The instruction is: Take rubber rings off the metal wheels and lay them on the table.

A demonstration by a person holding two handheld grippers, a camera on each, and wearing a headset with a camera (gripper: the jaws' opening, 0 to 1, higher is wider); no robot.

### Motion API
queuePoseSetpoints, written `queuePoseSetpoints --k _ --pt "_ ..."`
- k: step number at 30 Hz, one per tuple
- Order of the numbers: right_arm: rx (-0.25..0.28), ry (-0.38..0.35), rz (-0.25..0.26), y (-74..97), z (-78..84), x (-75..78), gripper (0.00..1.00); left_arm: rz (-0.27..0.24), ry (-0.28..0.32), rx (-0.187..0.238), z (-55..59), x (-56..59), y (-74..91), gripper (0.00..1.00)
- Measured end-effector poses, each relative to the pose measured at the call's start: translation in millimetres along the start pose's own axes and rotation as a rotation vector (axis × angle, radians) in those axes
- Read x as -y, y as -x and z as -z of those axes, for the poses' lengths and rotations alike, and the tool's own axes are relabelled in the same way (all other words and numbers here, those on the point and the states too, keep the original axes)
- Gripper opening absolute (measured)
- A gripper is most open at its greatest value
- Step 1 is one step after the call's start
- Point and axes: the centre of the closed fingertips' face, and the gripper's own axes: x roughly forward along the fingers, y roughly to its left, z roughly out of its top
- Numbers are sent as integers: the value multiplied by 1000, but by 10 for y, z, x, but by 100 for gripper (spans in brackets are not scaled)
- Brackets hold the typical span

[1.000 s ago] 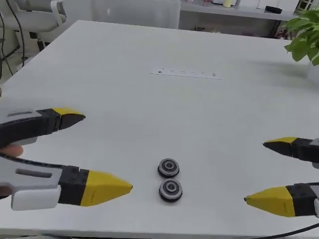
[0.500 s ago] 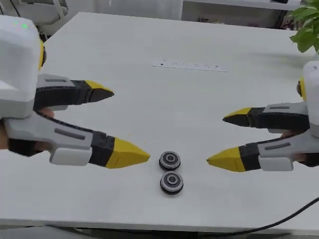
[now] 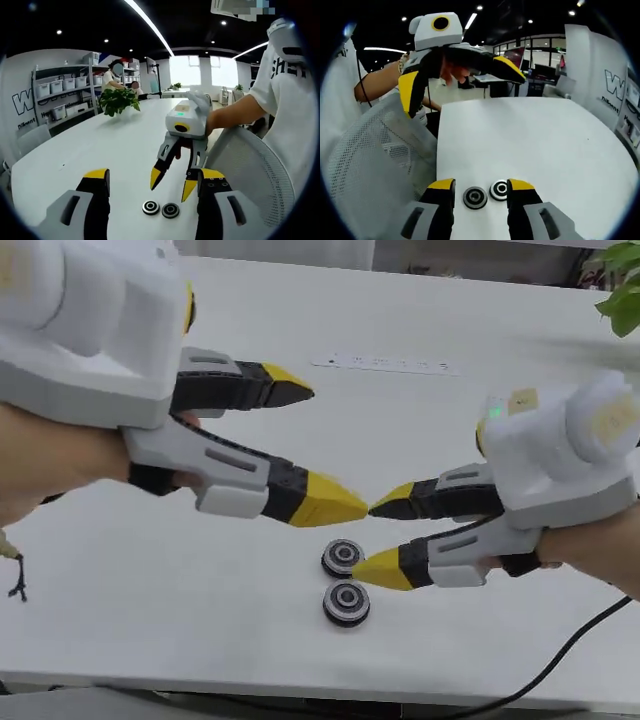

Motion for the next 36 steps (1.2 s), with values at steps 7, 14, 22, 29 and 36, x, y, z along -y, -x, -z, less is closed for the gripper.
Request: queuePoseSetpoints --k 7,14,22,29,36 --pt "40 -65 -16 -58 140 12 31 13 17 37 79 10 -196 60" --pt "23 -116 -10 -92 304 79 29 -41 12 4 459 -11 -357 52" --pt "-4 -128 -26 -175 419 27 25 22 24 -125 927 140 -399 36" --pt "-33 -120 -40 -213 510 -22 20 56 37 -207 1201 241 -497 28" --pt "-43 -123 -43 -228 550 -30 20 126 46 -216 1300 388 -607 19"
